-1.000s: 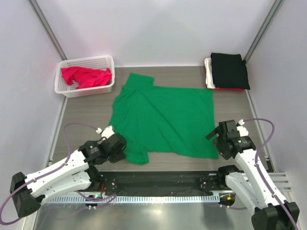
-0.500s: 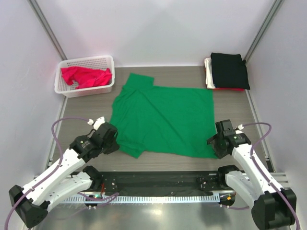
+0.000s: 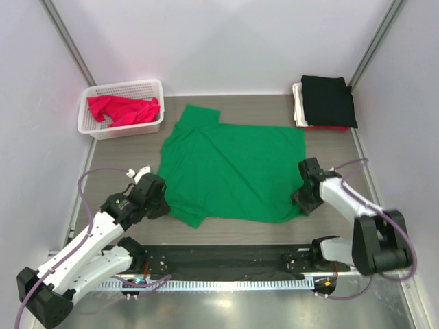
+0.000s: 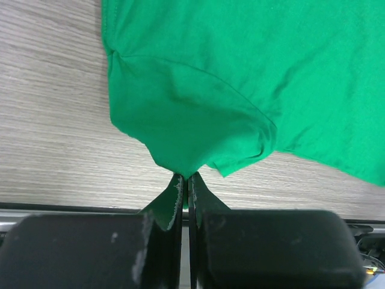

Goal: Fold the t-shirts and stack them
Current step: Fold the tshirt

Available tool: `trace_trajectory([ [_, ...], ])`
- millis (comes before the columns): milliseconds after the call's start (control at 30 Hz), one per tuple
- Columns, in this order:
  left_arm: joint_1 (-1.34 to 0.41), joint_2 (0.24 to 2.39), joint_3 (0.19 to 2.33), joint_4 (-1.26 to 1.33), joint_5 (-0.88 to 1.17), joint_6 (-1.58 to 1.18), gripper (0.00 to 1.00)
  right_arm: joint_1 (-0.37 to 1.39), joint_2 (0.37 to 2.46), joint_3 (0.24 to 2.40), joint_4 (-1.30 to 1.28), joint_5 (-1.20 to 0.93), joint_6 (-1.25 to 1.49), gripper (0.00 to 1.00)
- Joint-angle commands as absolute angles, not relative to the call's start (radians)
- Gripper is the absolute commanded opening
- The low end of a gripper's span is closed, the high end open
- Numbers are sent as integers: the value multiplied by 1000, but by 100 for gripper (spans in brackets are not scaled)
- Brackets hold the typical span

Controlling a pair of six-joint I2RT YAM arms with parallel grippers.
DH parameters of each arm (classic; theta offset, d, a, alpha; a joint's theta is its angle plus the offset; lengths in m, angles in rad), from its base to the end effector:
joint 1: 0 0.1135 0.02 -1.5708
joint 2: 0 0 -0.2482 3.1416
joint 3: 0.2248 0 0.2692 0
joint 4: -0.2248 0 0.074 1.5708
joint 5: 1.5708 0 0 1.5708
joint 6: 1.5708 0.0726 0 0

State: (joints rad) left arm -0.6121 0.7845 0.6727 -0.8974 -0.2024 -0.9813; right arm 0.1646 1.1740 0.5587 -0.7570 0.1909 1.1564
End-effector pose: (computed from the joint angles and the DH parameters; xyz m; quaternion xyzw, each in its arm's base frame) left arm 0.1632 -0.0967 0.1964 -0.2030 0.9345 -0.1293 0.2621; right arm 0.2012 0.0195 0.0975 0.4796 0.8667 -0.0144 0.1361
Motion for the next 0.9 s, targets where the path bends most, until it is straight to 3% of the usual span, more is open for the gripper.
trace_trajectory([
  [0,-595,781,680,-853,-176,-939,0,155,1370,691,-525,245,1010,47],
  [100,-591,782,684,-848,-169,-933,0,153,1481,872,-604,304,913,49],
  [200,-592,784,681,-844,-153,-928,0,155,1416,919,-702,351,879,53],
  [333,-591,778,667,-830,-152,-931,0,160,1237,827,-791,414,946,55],
  [433,-592,788,664,-822,-147,-928,0,156,1152,735,-802,388,992,47],
  [633,-591,788,667,-819,-141,-922,0,156,1101,603,-815,310,1098,39],
  [867,-591,790,663,-819,-152,-927,0,156,1046,537,-818,288,1147,39],
])
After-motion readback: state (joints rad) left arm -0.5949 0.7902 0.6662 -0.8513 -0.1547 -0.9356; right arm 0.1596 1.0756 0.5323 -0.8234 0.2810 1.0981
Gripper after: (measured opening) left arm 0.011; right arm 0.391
